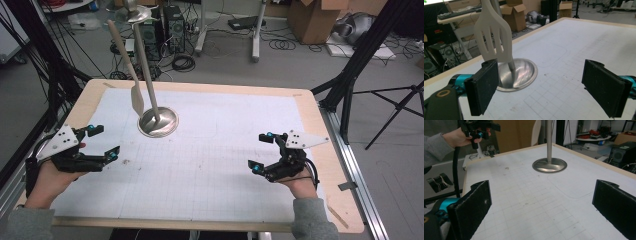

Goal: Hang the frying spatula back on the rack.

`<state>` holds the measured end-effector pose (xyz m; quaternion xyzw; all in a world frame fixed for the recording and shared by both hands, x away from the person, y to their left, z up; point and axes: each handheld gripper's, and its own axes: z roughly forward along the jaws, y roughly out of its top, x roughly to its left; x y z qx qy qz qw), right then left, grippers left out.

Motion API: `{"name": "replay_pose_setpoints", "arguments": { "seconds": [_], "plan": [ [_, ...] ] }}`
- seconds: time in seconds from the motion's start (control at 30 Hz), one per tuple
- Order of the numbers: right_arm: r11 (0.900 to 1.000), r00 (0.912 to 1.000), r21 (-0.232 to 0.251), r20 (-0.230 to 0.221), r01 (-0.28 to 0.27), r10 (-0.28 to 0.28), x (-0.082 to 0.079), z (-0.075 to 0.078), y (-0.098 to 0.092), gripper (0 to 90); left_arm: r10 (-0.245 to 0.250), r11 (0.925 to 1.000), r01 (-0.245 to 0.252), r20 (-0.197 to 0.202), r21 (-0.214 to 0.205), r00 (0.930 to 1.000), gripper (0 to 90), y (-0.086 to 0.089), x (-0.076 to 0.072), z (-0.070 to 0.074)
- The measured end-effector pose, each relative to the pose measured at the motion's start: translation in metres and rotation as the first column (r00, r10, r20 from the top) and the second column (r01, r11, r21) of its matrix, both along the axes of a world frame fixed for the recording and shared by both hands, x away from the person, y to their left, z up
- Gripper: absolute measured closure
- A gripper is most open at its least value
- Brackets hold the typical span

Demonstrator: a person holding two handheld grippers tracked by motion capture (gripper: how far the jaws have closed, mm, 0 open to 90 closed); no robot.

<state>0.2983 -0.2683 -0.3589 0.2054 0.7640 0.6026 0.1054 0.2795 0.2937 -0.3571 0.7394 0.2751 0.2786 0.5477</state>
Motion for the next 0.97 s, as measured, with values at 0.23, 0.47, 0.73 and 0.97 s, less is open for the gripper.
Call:
{"name": "replay_pose_setpoints", "arguments": {
  "seconds": [0.23, 0.47, 0.73, 0.97],
  "plan": [
    [1.0, 1.0, 0.0, 0.007, 0.005, -0.005, -0.001, -0.001, 0.001, 1.2, -0.013, 0.9998, 0.013, -0.016, -0.017, 0.9998, 14.8, 0.003, -0.003, -0.007],
    [0.9994, 0.9998, -0.03, -0.004, 0.018, -0.018, 0.0, -0.009, 0.005, 1.2, -0.003, 1.0, 0.002, -0.031, -0.009, 0.9995, 14.8, 0.005, -0.008, -0.017],
    [0.9961, 0.9957, -0.011, -0.029, 0.088, -0.088, 0.001, -0.024, -0.005, 1.2, 0.054, 0.9984, -0.055, -0.065, -0.013, 0.9964, 14.4, 0.018, -0.009, -0.032],
    [0.992, 0.991, 0.004, -0.046, 0.126, -0.126, 0.001, -0.033, -0.012, 1.2, 0.083, 0.9963, -0.085, -0.1, -0.013, 0.9915, 14.3, 0.022, -0.004, -0.04]
  ]
}}
